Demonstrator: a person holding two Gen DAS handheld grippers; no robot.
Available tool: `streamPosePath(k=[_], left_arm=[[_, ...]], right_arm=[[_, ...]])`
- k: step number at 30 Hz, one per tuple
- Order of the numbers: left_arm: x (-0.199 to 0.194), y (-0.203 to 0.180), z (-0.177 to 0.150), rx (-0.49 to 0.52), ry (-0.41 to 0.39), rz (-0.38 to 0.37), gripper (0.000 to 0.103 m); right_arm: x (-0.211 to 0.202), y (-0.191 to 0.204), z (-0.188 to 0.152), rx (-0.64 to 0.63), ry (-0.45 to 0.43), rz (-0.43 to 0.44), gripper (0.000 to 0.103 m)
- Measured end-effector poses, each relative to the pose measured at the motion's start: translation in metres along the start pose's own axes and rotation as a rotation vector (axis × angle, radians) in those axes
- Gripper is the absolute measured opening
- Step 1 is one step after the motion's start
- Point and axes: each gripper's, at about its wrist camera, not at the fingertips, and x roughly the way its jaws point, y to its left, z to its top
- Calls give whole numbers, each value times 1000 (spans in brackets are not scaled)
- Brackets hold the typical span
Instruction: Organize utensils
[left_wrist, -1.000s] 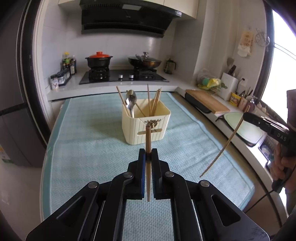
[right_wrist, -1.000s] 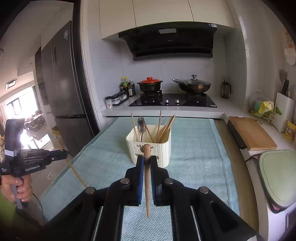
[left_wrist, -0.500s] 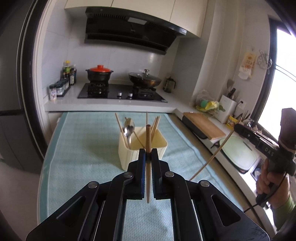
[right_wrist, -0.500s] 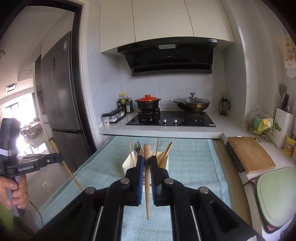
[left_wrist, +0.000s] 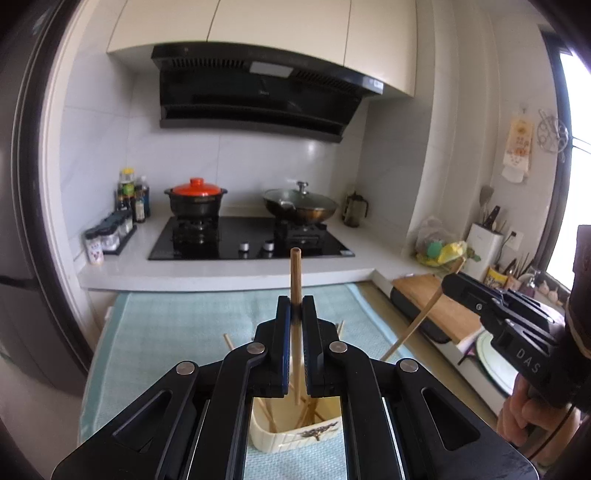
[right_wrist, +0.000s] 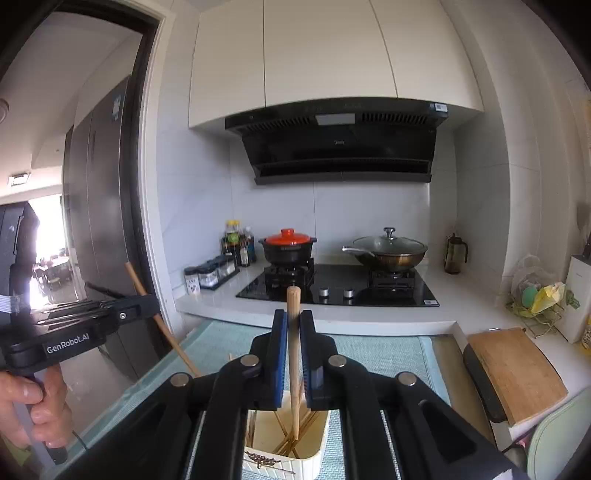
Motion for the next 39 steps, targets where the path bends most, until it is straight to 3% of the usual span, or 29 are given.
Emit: streamPosePath(k=[7,11,14,15,16,17,18,19,24,29,34,39], left_arm=[[90,7,-42,-13,166,16,4],[118,11,-58,-29,228,13,4],[126,12,-60,-34,242,28,6],[125,13,-60,-36,237,43,16],[122,14,-59,-37,231,50,28],[116,15,-57,-37,216,60,56],[108,17,-55,-36,186,83,74],[98,18,-53,-32,154,102,80],[44,19,-57,6,86,197,101],[-12,5,-80,72,91,281,102],[-69,-11,-101,114,72,334,102],[-116,-25,-115,102,57,335,102]], right_arm=[[97,-14,-51,59,227,60,7],[137,-21,-73,92,334,95,7],[153,-24,-79,115,365,107,9],[156,-26,-79,130,367,111,10],[156,-28,-78,143,362,108,22],[154,-30,-76,153,351,105,32],[150,-32,-73,162,336,104,57],[143,-34,-70,171,312,92,61],[106,-37,-57,157,260,55,62],[40,-25,-60,114,214,22,80],[-33,4,-69,13,167,-6,87],[-89,36,-79,-43,147,-16,87]])
